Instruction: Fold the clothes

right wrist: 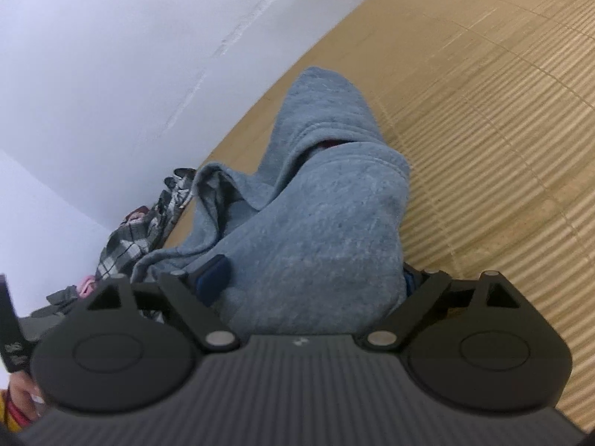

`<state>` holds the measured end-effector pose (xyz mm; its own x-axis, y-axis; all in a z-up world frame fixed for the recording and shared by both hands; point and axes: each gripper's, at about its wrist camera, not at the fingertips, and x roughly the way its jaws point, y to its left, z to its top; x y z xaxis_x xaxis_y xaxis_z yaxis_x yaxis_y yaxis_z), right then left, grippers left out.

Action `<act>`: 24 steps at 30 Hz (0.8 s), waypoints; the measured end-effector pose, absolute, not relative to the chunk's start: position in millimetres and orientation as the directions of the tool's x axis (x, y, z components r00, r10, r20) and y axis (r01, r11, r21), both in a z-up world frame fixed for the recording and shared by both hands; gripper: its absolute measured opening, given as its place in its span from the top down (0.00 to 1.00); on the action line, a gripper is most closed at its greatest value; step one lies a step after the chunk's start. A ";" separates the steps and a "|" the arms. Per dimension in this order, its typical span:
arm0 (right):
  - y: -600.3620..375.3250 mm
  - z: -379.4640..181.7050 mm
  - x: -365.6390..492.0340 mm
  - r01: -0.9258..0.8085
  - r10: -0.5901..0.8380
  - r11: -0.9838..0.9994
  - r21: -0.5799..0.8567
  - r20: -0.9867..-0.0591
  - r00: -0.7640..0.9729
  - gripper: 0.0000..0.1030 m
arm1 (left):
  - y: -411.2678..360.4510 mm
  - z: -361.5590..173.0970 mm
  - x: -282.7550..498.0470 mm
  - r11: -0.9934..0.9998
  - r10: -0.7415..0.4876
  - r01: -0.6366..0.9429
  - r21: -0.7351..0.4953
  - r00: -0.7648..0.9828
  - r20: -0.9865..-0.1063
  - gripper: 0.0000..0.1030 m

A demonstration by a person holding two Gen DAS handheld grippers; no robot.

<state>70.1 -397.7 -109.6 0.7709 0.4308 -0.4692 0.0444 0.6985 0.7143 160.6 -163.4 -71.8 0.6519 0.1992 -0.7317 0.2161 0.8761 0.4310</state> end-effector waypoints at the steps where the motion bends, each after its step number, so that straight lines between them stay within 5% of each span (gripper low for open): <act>1: -399.5 -109.3 69.9 0.051 0.424 0.701 0.712 -0.472 0.773 0.37 | -165.2 -76.5 160.5 0.874 0.209 0.205 0.440 0.658 -0.723 0.19; 2: -401.3 -109.1 71.0 0.055 0.418 0.701 0.711 -0.472 0.777 0.60 | -167.4 -77.2 160.7 0.875 0.212 0.196 0.443 0.666 -0.715 0.20; 5: -395.4 -89.6 68.3 0.013 0.424 0.699 0.715 -0.428 0.798 0.68 | -166.8 -71.3 155.8 0.882 0.215 0.180 0.435 0.669 -0.712 0.21; 11: -351.4 -27.3 77.7 -0.152 0.458 0.743 0.651 -0.331 0.825 0.69 | -138.4 -46.2 135.1 0.906 0.200 0.143 0.398 0.684 -0.701 0.21; 24: -194.8 55.0 87.4 -0.285 0.404 0.894 0.345 -0.349 0.846 0.69 | -13.0 -27.0 102.7 0.946 0.198 0.046 0.320 0.699 -0.687 0.21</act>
<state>87.4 -194.8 55.0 0.8455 0.4041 -0.3490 -0.2852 0.8944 0.3446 102.7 -13.0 -27.0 0.6992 0.1980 -0.6870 0.0464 0.9463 0.3199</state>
